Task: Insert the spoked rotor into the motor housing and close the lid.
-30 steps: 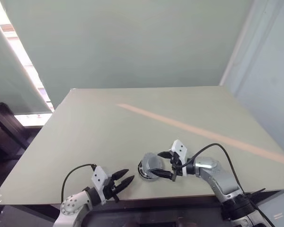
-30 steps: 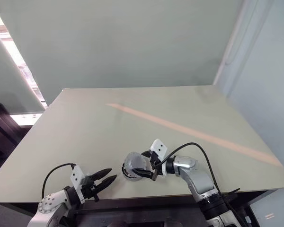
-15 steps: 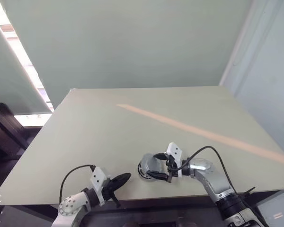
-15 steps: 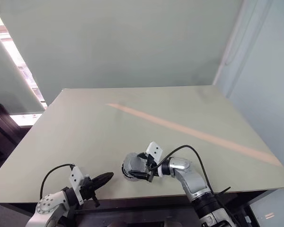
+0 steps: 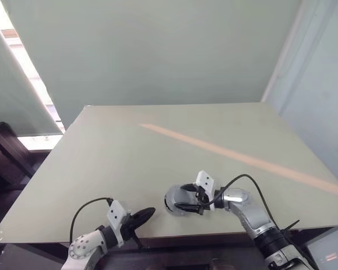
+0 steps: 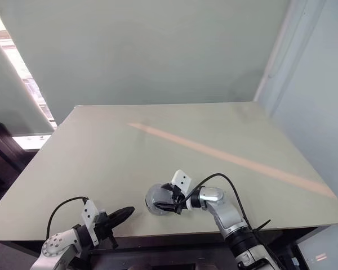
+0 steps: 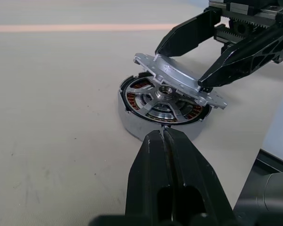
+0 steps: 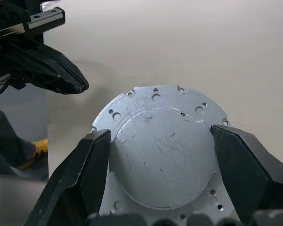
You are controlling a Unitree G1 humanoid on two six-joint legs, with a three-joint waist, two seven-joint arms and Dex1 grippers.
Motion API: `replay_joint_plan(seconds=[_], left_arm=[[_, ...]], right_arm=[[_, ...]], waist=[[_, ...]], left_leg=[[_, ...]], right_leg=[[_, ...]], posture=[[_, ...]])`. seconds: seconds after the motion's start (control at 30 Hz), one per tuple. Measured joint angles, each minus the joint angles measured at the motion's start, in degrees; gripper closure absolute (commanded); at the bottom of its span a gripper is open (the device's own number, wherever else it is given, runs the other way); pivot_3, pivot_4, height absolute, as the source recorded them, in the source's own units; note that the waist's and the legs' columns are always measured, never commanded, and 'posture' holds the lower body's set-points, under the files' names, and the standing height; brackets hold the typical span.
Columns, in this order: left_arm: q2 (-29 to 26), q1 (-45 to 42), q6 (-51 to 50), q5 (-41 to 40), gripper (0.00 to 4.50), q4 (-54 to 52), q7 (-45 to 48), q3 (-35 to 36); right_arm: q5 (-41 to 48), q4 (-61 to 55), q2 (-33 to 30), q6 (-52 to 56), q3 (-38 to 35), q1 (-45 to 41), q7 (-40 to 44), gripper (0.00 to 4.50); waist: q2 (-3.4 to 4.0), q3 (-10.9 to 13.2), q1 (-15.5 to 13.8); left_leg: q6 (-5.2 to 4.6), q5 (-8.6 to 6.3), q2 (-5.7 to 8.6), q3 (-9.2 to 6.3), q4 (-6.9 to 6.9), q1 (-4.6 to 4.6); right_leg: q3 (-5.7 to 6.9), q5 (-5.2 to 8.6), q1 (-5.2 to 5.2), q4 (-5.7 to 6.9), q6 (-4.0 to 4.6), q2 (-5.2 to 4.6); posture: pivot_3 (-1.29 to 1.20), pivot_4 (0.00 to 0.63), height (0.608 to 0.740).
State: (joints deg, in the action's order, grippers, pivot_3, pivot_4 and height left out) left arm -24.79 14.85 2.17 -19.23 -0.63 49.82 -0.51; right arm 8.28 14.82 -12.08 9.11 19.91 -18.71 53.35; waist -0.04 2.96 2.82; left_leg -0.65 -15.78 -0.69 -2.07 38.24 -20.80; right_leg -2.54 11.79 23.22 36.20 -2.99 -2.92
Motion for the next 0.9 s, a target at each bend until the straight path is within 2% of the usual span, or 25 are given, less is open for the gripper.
replay_joint_plan(seconds=[0.27, 0.9], left_arm=[[0.09, -0.04, 0.0, 0.01, 4.5, 0.0, 0.0, -0.04], [1.22, -0.13, 0.0, 0.15, 4.5, 0.01, -0.01, -0.84]], right_arm=[[-1.72, -4.6, 0.26, 12.14, 1.88, -2.11, -4.54, 1.32], [-5.64, -12.02, 1.53, 33.0, 6.7, -5.44, -12.65, 1.32]], waist=[[0.01, -0.02, -0.02], [0.0, -0.02, -0.01]], left_leg=[[0.01, 0.0, 0.01, 0.02, 0.11, 0.06], [0.03, 0.02, 0.01, 0.0, 0.17, 0.08]], right_leg=[[-0.04, 0.01, 0.04, 0.24, 0.01, 0.0], [-0.04, 0.03, 0.15, 0.42, 0.02, 0.0]], posture=[[0.0, 0.0, 0.74], [0.0, 0.0, 0.74]])
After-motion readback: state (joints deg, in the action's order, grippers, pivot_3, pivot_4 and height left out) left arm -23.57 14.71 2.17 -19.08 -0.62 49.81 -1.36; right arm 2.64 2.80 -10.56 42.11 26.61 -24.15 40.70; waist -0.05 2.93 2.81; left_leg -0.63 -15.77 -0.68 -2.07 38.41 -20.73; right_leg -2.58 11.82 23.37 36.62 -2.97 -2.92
